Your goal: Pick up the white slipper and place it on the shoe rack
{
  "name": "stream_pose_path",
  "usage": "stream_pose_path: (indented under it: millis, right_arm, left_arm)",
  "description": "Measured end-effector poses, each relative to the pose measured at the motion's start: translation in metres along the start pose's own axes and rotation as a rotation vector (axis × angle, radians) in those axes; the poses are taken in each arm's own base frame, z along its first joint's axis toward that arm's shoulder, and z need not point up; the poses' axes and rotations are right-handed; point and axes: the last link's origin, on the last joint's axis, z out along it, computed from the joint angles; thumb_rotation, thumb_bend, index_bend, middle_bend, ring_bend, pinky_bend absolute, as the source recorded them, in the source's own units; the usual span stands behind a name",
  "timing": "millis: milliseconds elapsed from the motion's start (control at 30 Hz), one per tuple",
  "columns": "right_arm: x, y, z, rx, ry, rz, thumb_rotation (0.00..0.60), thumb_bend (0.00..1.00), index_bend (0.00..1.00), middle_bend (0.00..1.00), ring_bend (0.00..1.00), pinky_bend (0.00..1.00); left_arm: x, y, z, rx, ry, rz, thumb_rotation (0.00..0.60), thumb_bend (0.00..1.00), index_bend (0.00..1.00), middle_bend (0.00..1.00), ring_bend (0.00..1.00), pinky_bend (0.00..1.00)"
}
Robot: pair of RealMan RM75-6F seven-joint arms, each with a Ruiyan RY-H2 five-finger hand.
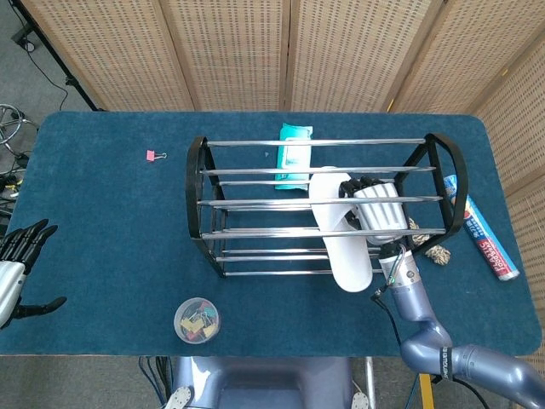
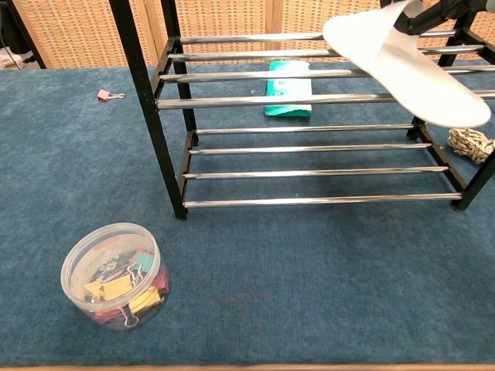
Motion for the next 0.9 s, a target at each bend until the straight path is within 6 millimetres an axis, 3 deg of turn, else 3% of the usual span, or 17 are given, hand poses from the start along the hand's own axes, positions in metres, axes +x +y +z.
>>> stream_pose_path:
  millis: [200,300,367,467,567,900]
  right_arm:
    - [0.001,0.002,0.005,-0.029,0.018,0.014,0.6,0.64,0.62,0.55,0.52,0.69]
    - [0.002,0.002,0.006,-0.036,0.014,0.032,0.6,0.63,0.5,0.41,0.4,0.62]
    - [0.001,0.001,0.005,-0.031,-0.001,0.048,0.6,0.56,0.41,0.31,0.31,0.56]
    - [0.002,0.0,0.004,-0.015,-0.029,0.073,0.6,0.4,0.36,0.25,0.26,0.5]
    - [0.004,-0.001,0.002,-0.005,-0.038,0.078,0.6,0.35,0.36,0.24,0.25,0.5]
    - [0.007,-0.004,-0.005,0.001,-0.034,0.077,0.6,0.35,0.36,0.24,0.24,0.5]
  left_arm:
    - [0.001,-0.001,0.001,0.0,-0.002,-0.001,0.6,0.0,0.0,0.0,0.0,0.0]
    - [0.0,-0.001,0.001,0.0,-0.005,-0.001,0.6,0.0,0.0,0.0,0.0,0.0]
    - [0.0,0.0,0.001,-0.002,-0.005,-0.001,0.6,0.0,0.0,0.0,0.0,0.0]
    - [0.001,0.0,0.001,-0.002,-0.004,-0.001,0.6,0.0,0.0,0.0,0.0,0.0]
    - [0.001,0.0,0.001,-0.004,-0.005,-0.001,0.6,0.0,0.0,0.0,0.0,0.0]
    - [0.001,0.001,0.0,-0.008,-0.005,-0.001,0.6,0.0,0.0,0.0,0.0,0.0]
